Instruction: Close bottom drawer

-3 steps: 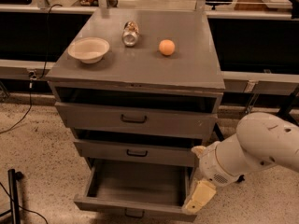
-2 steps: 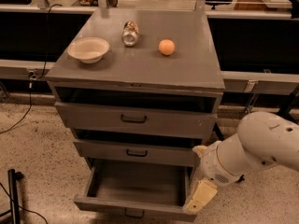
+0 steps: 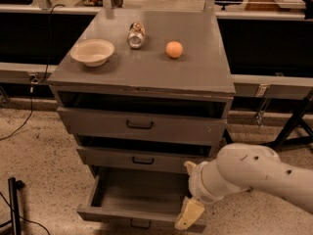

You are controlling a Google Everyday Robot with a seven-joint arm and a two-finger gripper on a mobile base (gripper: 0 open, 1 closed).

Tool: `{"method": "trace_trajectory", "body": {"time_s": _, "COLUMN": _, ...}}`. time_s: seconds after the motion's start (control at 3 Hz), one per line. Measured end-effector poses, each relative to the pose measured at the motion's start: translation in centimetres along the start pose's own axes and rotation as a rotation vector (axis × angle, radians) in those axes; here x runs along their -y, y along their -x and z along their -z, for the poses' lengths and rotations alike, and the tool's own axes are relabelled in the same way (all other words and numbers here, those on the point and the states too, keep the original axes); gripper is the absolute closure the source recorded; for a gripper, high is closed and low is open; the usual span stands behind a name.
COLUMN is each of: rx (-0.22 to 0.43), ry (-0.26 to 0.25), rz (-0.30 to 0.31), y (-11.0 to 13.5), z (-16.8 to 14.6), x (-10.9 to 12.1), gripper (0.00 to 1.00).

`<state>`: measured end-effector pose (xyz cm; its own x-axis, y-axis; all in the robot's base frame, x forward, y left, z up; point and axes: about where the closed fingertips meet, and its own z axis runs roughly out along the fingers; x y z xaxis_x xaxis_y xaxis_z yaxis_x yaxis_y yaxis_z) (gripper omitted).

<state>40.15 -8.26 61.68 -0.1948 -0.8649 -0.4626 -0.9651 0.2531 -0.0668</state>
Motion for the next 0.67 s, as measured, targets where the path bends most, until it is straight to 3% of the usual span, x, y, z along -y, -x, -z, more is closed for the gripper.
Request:
{"method": "trace_trajectory", "body": {"time_s": 0.33, "rx": 0.009, "ry": -0.065, "rz": 0.019, "y": -0.19, "z": -0.2, "x": 1.13, "gripper": 0.0}}
{"method": "trace_trajectory", "body": {"time_s": 0.67, "rx": 0.012, "ry": -0.067, "rz": 0.018, "y": -0.05, "z": -0.14, "x": 1.22, "gripper": 0.0}}
